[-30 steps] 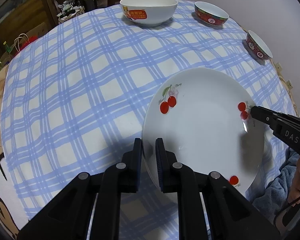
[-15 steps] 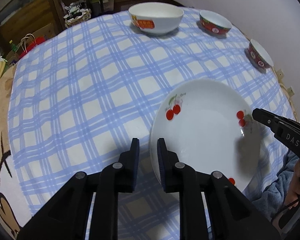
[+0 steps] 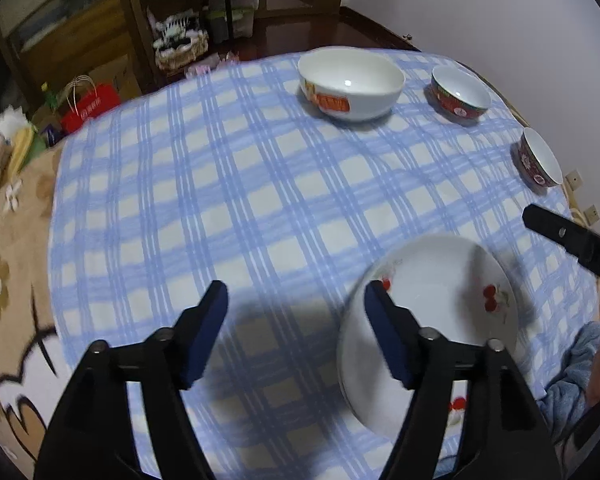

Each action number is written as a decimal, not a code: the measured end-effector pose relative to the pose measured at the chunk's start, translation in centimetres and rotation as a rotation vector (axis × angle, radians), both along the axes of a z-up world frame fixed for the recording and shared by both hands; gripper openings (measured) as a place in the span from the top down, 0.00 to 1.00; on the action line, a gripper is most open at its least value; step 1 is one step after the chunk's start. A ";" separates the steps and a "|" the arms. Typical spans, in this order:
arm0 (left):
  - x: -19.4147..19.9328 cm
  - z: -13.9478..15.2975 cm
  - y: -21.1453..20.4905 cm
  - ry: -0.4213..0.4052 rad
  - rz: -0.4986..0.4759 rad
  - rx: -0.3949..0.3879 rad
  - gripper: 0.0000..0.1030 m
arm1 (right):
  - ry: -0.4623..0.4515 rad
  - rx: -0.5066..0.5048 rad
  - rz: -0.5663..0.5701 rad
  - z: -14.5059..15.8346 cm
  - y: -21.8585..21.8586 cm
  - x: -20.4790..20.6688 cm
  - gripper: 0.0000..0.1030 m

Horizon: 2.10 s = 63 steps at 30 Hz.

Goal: Organize plates and bowls
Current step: 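Open both tools and raise them off the stacked plates, then close the left tool on the large white bowl rim while the right tool grips the opposite rim, then lift the large white bowl with both tools and carry it toward the plate stack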

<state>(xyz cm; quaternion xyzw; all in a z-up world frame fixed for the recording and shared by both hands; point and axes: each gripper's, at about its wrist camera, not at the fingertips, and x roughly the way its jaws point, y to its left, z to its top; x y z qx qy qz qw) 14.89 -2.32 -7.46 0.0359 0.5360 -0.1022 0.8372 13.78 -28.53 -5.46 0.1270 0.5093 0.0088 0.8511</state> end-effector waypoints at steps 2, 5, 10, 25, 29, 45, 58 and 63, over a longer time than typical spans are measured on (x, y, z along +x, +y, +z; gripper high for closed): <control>1.0 0.6 -0.2 -0.028 -0.004 0.011 0.19 | -0.005 0.007 0.013 0.3 -0.2 1.3 0.41; 3.1 1.0 -0.5 -0.049 -0.012 0.002 0.18 | -0.036 0.038 0.046 0.4 -0.4 3.5 0.26; 7.5 0.7 -0.7 -0.046 0.021 -0.022 0.18 | -0.044 0.062 0.053 -0.5 -0.6 7.4 0.15; 18.7 -0.1 -2.2 -0.049 0.104 -0.076 0.18 | -0.009 0.103 0.042 -2.6 -1.4 17.9 0.17; 20.3 -1.0 -2.6 -0.038 0.105 -0.152 0.18 | 0.015 0.217 -0.041 -4.2 -2.3 19.6 0.30; 22.4 -5.8 -3.6 0.059 0.142 -0.204 0.66 | 0.135 0.228 0.031 -8.1 -0.4 23.2 0.80; 22.7 -5.9 -4.5 0.097 0.117 -0.154 0.93 | 0.148 0.091 0.109 -7.1 1.4 21.4 0.83; 20.9 -5.4 -4.1 0.117 0.121 -0.205 0.93 | 0.126 0.078 0.112 -5.8 1.3 19.6 0.83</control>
